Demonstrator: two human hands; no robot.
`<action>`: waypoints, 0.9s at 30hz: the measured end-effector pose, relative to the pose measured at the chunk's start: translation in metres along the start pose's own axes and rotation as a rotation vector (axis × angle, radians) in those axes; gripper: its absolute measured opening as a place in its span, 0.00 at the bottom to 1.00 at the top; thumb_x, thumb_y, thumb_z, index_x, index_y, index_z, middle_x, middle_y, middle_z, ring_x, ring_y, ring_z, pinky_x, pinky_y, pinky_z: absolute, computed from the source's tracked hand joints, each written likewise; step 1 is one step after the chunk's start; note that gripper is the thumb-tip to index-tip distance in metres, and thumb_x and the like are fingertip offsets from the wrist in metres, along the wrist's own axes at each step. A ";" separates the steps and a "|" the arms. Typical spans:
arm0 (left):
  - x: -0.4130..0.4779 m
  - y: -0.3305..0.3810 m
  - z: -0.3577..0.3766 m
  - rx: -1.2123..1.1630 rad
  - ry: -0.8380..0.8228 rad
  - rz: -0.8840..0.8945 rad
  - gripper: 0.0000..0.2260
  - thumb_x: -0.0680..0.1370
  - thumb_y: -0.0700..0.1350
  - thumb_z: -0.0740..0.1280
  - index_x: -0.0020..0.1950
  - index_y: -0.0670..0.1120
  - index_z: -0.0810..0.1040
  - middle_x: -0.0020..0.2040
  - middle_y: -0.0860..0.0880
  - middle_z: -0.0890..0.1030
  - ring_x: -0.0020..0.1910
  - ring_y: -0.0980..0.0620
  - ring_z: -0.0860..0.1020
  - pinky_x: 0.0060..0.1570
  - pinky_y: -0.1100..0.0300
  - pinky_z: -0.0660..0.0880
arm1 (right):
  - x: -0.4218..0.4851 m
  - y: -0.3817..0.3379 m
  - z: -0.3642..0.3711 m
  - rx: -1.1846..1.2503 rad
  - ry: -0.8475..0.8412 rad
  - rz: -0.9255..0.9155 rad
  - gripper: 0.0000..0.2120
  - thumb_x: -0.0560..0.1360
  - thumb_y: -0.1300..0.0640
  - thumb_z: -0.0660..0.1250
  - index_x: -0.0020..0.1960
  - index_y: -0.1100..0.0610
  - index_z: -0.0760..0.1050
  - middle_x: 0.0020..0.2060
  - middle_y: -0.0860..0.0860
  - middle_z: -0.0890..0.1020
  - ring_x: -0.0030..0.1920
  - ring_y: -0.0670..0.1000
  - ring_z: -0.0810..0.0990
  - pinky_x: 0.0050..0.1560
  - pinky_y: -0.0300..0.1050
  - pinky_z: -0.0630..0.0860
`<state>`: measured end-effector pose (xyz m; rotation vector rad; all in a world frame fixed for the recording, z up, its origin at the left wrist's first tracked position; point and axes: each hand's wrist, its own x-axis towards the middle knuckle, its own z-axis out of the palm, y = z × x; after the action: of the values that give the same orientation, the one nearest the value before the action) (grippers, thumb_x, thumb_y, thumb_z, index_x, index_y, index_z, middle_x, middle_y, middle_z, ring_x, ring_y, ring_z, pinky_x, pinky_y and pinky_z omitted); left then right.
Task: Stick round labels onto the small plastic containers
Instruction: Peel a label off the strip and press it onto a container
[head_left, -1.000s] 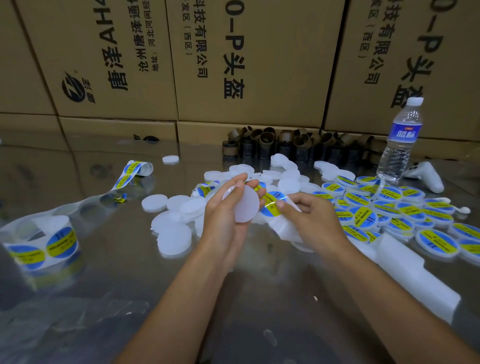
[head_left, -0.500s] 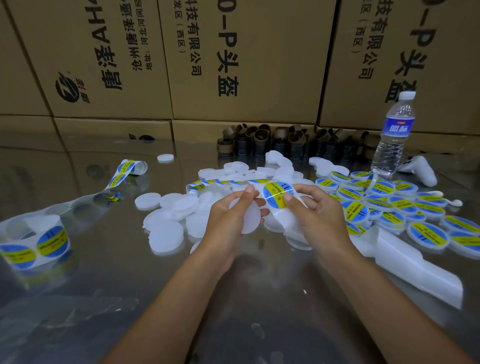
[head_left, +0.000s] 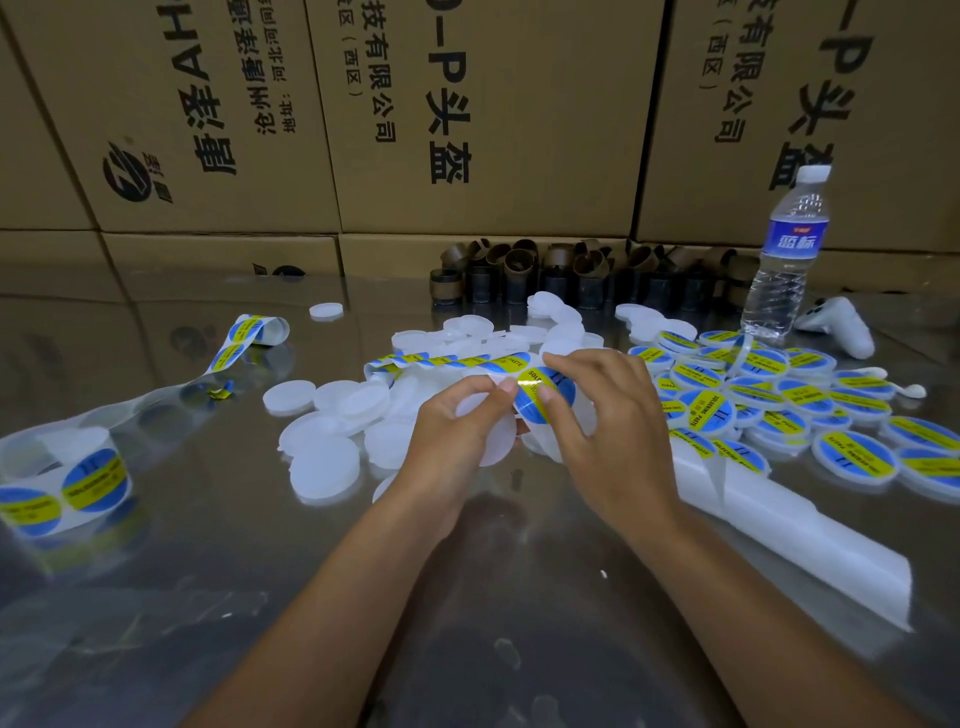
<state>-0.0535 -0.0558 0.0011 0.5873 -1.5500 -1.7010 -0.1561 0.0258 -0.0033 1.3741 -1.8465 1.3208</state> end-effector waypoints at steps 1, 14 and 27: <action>0.000 0.000 0.000 0.001 -0.003 -0.003 0.10 0.76 0.47 0.69 0.35 0.48 0.79 0.39 0.50 0.83 0.35 0.53 0.81 0.58 0.44 0.76 | 0.000 0.000 0.000 -0.002 -0.009 -0.008 0.13 0.74 0.57 0.66 0.56 0.59 0.80 0.49 0.53 0.80 0.52 0.56 0.76 0.54 0.50 0.71; 0.003 -0.001 -0.001 0.032 0.026 -0.061 0.10 0.77 0.52 0.66 0.52 0.49 0.83 0.53 0.46 0.83 0.58 0.46 0.79 0.60 0.50 0.72 | 0.000 0.001 0.000 0.059 -0.053 0.022 0.08 0.72 0.56 0.69 0.50 0.57 0.81 0.44 0.52 0.80 0.50 0.55 0.74 0.52 0.48 0.68; 0.004 -0.003 -0.001 0.078 0.018 -0.009 0.08 0.78 0.51 0.65 0.48 0.50 0.82 0.54 0.44 0.83 0.59 0.43 0.77 0.62 0.44 0.71 | 0.002 -0.001 -0.001 0.113 -0.085 0.029 0.05 0.72 0.60 0.71 0.48 0.57 0.81 0.39 0.46 0.73 0.46 0.54 0.73 0.50 0.52 0.70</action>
<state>-0.0559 -0.0599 -0.0011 0.6480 -1.6088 -1.6440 -0.1559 0.0255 -0.0004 1.4875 -1.8792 1.4212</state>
